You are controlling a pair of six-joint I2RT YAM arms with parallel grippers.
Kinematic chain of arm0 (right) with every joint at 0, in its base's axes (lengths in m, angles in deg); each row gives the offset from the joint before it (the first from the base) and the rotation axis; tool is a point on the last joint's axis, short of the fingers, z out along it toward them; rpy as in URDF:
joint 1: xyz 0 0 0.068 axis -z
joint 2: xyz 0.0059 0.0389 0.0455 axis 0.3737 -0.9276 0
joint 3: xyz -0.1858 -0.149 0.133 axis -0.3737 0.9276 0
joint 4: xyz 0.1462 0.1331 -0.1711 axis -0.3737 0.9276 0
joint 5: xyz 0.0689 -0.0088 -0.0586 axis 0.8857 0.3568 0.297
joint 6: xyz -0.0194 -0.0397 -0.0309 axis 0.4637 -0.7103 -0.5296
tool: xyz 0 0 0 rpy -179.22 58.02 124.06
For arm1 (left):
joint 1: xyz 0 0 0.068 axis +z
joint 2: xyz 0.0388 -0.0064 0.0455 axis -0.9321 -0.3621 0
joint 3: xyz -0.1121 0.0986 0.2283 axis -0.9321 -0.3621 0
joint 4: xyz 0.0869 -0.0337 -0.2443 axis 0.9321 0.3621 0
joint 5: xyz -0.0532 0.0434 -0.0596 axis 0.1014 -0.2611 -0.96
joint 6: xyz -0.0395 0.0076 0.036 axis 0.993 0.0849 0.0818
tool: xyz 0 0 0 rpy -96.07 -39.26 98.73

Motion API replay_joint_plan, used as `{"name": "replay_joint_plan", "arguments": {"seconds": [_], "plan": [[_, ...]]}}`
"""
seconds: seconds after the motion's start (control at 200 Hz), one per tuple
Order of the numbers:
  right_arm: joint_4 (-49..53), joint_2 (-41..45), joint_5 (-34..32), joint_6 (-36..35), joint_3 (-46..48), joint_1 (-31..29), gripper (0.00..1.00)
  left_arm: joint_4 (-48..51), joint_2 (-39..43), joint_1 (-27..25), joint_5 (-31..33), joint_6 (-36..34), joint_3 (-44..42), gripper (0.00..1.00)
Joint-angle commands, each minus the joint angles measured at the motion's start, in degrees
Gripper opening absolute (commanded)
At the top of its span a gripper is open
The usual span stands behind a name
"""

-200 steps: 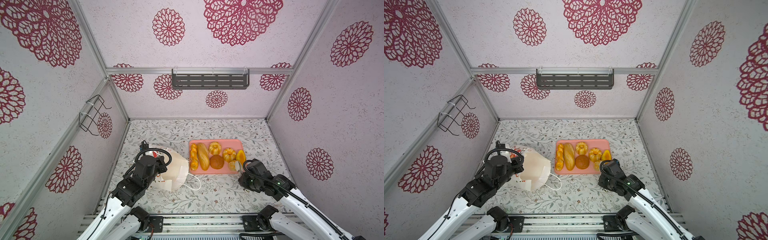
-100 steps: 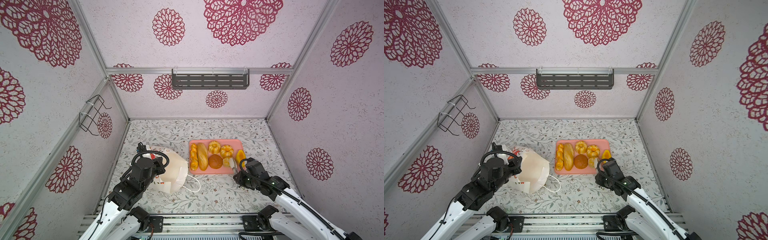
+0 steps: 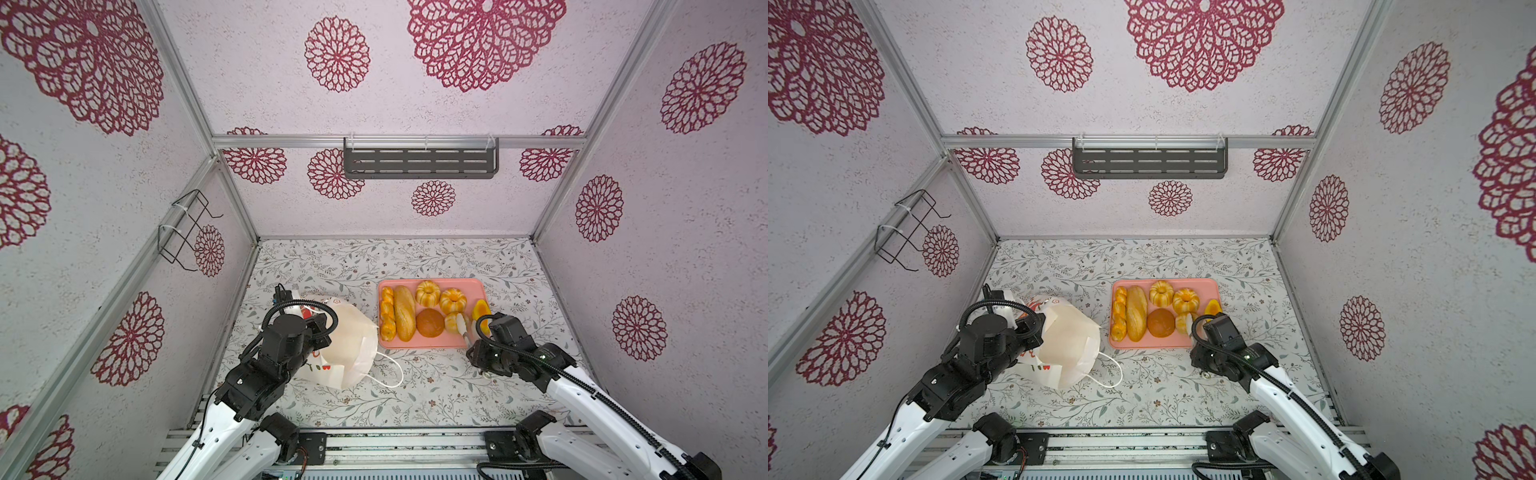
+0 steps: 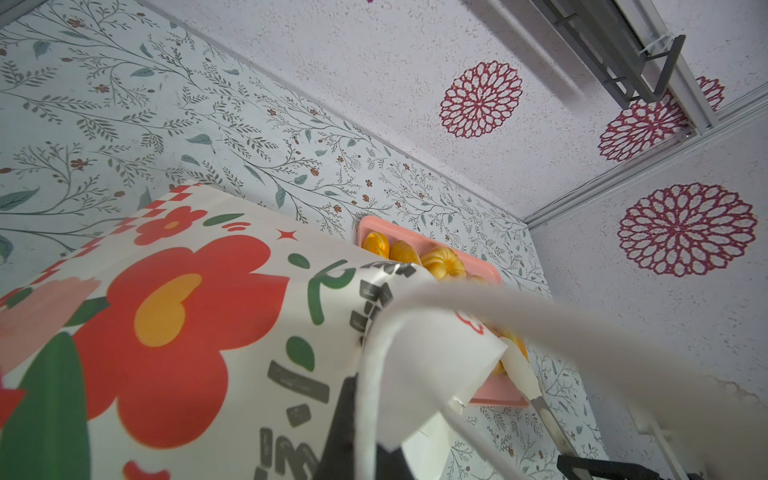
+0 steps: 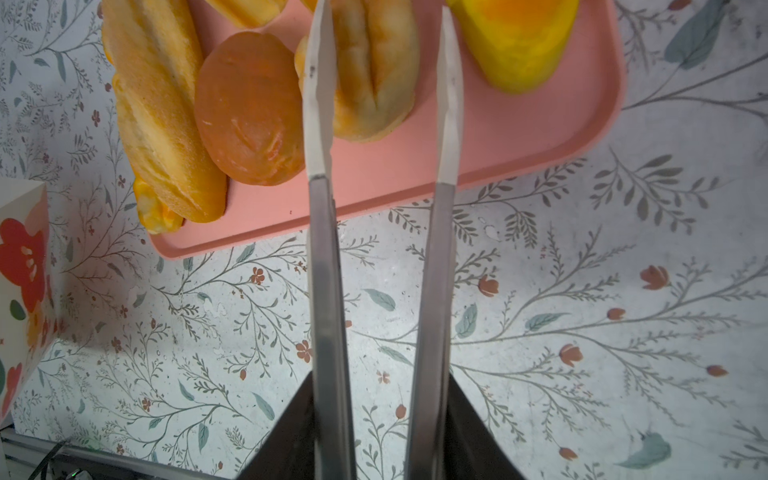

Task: Take the fake bread out of the paper bag
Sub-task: 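Carry the bundt bread over the pink tray and lower it among the breads, then open the right gripper to release the bundt bread on the tray, then stand the bag upright with the left gripper while the right gripper withdraws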

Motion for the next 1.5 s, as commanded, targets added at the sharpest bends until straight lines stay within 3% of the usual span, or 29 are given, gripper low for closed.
{"name": "replay_joint_plan", "arguments": {"seconds": [0.0,0.345,0.575,0.836,1.006,1.106,1.276,1.491], "plan": [[2.1,0.4,0.7,-1.5,-3.4,0.4,0.45,-0.7,-0.1,0.3,-1.0,0.9,1.5,0.0],[4.8,0.8,1.0,-3.7,-7.3,1.6,0.46,-0.2,0.1,0.4,0.0,2.5,2.3,0.0],[3.5,-1.0,-1.2,-12.0,-12.9,9.1,0.45,-0.1,-0.6,0.4,1.3,5.0,4.6,0.0],[-14.0,-11.8,-4.2,-30.7,-16.9,22.7,0.44,-2.4,-0.4,0.5,3.3,11.1,5.6,0.0],[-34.1,-16.5,-9.7,-42.9,-10.0,26.7,0.45,-3.3,1.1,1.4,3.8,14.4,5.5,0.0],[-43.6,-19.0,-7.1,-47.5,-5.5,29.8,0.48,-4.2,1.8,2.8,3.6,16.7,5.4,0.0],[-49.1,-24.2,-6.8,-51.9,-3.1,32.2,0.49,-7.5,0.3,7.9,-1.5,17.4,5.2,0.0],[-51.6,-29.8,-4.0,-54.1,-1.1,34.4,0.51,-15.5,-7.3,20.3,-17.0,19.6,3.5,0.0]]}}
